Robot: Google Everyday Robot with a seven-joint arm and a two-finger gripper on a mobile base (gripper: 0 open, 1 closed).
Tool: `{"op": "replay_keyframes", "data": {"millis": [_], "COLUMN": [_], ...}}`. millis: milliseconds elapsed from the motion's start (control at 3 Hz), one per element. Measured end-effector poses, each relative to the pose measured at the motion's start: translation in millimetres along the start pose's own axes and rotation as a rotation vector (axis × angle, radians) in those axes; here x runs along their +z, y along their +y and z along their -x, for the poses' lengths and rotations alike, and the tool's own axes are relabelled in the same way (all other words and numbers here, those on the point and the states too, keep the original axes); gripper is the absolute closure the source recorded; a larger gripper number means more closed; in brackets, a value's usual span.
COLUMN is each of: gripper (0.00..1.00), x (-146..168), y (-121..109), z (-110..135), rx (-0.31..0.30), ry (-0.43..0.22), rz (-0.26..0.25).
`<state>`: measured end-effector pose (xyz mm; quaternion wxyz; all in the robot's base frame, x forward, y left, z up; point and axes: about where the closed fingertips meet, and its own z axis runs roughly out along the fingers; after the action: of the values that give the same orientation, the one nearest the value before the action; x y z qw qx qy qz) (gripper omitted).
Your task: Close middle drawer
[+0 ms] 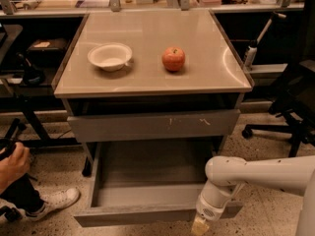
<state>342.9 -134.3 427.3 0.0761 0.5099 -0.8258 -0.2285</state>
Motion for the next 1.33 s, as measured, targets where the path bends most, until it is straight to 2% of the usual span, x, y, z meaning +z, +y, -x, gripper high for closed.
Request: {"op": "replay_keyframes", "data": {"millis": [667,1000,1333], "gripper": [1.00,1.00,1.00], "x": [-10.8,-19.8,-19.6], "y": [-33.7,-55.7,-55.8], "z": [5.4,15.0,15.2], "rx": [0.141,0.211,0.211], "ry": [-0.053,-0.119,-0.119], "rz": [-0.170,-0.243,-0.243]}}
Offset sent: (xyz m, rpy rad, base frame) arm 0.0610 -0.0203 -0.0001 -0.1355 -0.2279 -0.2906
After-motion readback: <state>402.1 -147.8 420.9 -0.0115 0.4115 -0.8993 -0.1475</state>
